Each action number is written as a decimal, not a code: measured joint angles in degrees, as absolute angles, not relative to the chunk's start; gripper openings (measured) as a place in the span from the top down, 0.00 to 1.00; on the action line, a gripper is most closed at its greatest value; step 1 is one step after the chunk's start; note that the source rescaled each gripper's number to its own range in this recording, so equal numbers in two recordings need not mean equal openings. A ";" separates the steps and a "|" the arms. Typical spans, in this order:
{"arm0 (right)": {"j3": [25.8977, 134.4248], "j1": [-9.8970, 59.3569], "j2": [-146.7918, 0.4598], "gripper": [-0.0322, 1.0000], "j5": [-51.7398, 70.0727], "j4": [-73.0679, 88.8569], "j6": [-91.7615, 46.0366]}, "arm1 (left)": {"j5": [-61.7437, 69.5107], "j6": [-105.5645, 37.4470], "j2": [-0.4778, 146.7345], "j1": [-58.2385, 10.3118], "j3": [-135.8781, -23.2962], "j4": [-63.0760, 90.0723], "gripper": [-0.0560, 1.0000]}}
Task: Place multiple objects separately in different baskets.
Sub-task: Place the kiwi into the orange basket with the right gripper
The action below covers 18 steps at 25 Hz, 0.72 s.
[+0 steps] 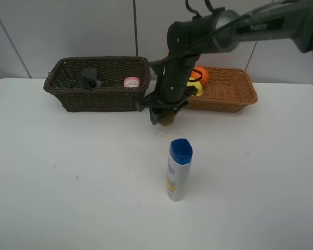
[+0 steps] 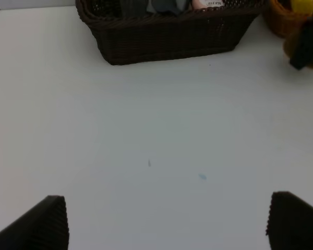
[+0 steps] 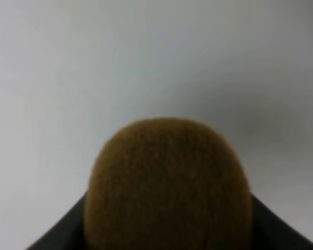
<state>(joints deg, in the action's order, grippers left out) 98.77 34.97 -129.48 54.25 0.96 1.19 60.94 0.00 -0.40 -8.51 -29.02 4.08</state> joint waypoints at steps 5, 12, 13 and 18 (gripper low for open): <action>106.23 34.41 -125.07 0.64 56.79 0.30 1.19 | 60.94 0.00 -0.40 -8.51 -29.02 4.08 0.00; 110.06 27.95 -125.64 0.64 56.86 -3.44 1.19 | 60.94 0.00 -0.40 -8.51 -29.02 4.08 0.00; 110.17 26.22 -126.14 0.64 56.54 -4.00 1.19 | 60.94 0.00 -0.40 -8.51 -29.02 4.08 0.00; 110.22 17.66 -128.29 0.64 55.64 -4.86 1.19 | 60.94 0.00 -0.40 -8.51 -29.02 4.08 0.00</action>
